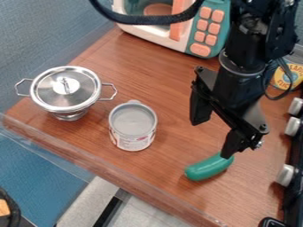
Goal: Remove the lid from the silver pan on the left and place it on the table in the upper right
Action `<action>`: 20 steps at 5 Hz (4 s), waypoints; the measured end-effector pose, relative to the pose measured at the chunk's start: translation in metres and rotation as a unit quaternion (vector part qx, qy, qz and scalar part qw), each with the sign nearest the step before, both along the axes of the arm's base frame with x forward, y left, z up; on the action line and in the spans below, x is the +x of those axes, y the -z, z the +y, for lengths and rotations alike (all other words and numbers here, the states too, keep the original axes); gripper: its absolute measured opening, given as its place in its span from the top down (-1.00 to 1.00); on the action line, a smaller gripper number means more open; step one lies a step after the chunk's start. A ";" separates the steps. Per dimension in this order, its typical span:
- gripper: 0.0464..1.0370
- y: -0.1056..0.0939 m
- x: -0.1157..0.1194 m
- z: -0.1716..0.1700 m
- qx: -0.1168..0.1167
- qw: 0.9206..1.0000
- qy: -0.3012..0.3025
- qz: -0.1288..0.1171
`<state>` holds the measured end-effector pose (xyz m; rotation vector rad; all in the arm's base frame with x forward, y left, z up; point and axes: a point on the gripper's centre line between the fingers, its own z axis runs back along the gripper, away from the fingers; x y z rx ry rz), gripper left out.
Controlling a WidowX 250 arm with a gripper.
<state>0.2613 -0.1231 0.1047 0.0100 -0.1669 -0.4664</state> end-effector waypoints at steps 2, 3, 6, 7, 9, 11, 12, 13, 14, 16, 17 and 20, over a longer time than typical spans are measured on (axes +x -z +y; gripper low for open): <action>-0.93 0.009 0.002 0.012 0.005 0.999 -0.029 0.015; -0.93 0.006 0.000 0.033 0.002 0.999 -0.053 0.011; -0.93 -0.020 0.022 0.141 0.056 0.993 -0.104 -0.019; -0.93 -0.030 0.031 0.179 0.053 0.998 -0.020 -0.014; -0.93 -0.011 0.021 0.219 0.078 0.984 0.146 0.068; -0.93 -0.007 -0.009 0.253 0.061 0.961 0.262 0.062; -0.93 -0.004 -0.023 0.267 0.061 0.957 0.276 0.065; -0.93 -0.004 -0.033 0.260 0.052 0.945 0.319 0.047; -0.93 0.002 -0.037 0.259 0.055 0.939 0.336 0.045; -0.93 0.011 -0.036 0.247 0.062 0.929 0.364 0.041; -0.93 0.015 -0.031 0.242 0.061 0.927 0.368 0.044; -0.15 0.024 -0.018 0.233 0.078 0.925 0.367 0.060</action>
